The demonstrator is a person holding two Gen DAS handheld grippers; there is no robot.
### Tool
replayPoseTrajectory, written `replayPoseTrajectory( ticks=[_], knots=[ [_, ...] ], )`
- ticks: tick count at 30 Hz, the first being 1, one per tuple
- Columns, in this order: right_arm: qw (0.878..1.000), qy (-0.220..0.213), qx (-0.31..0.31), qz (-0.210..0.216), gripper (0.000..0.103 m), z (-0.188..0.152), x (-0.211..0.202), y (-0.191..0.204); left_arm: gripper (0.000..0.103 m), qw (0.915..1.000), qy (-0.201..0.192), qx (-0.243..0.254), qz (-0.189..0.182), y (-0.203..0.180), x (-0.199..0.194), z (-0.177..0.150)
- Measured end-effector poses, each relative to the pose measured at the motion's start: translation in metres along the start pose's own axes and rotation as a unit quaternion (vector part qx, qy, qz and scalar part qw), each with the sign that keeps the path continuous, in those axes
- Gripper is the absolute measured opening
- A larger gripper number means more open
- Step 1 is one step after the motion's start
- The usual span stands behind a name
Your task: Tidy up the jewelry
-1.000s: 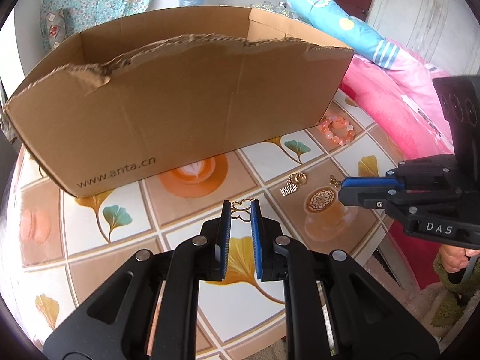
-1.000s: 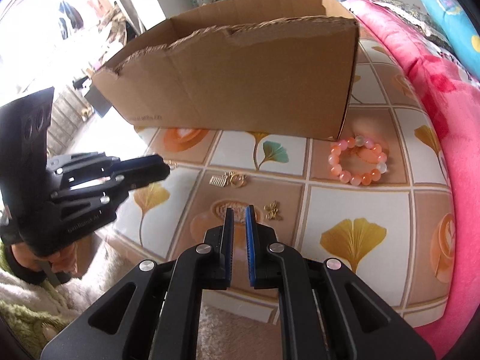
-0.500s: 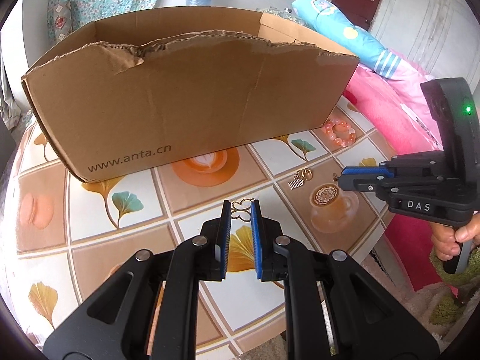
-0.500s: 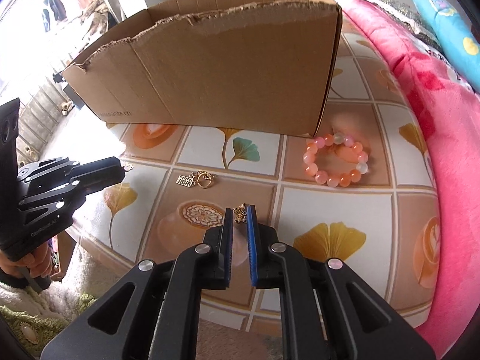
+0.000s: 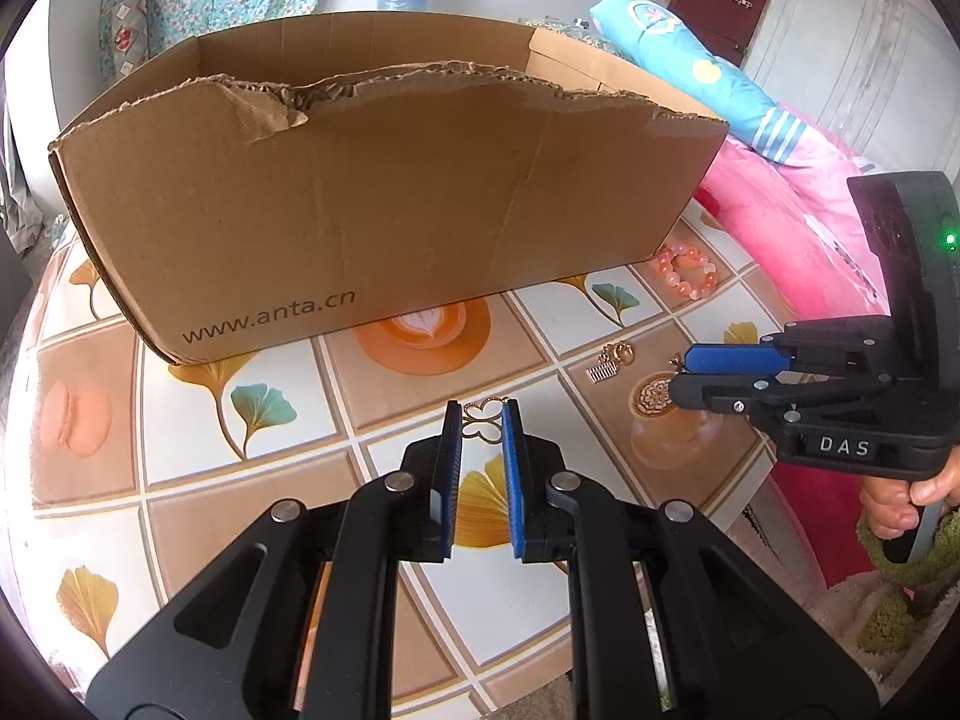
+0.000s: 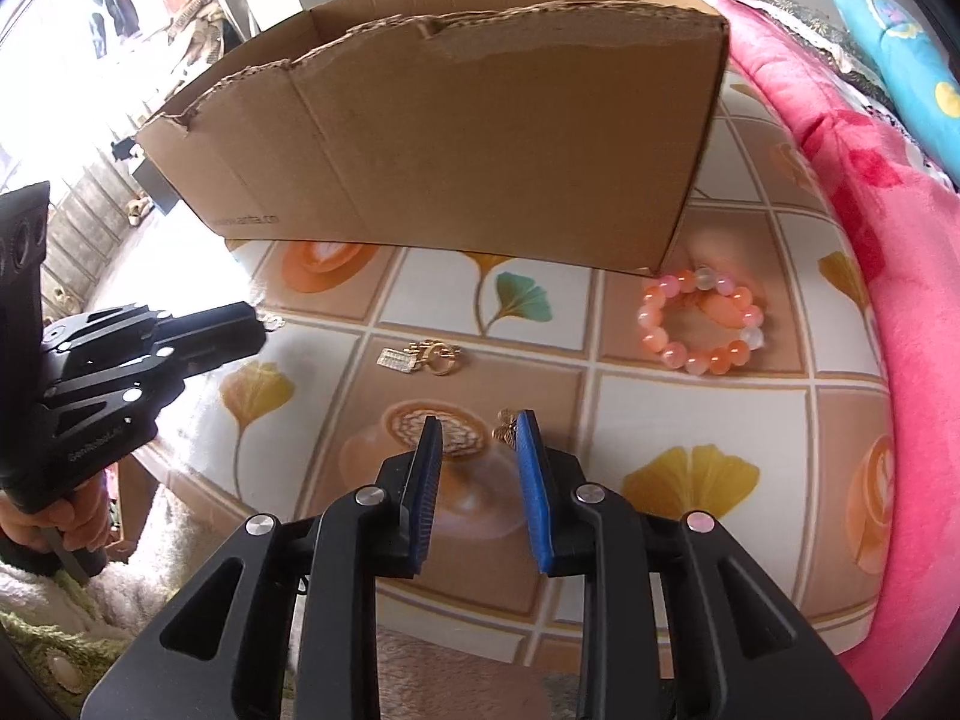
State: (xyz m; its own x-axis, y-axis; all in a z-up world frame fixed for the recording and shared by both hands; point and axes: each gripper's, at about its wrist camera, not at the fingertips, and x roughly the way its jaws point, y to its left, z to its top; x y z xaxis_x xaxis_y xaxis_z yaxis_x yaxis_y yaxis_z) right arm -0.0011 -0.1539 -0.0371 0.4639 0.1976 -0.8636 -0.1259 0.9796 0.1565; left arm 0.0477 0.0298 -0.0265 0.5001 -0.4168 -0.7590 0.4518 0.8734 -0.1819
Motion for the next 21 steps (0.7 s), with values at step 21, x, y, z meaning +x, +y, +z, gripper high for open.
replayPoseTrajectory(
  ticks=[21],
  knots=[
    [0.999, -0.023, -0.004, -0.039, 0.025, 0.0002, -0.0004, -0.0025, 0.012, 1.0000, 0.005, 0.002, 0.006, -0.0018, 0.0022, 0.0012]
  ],
)
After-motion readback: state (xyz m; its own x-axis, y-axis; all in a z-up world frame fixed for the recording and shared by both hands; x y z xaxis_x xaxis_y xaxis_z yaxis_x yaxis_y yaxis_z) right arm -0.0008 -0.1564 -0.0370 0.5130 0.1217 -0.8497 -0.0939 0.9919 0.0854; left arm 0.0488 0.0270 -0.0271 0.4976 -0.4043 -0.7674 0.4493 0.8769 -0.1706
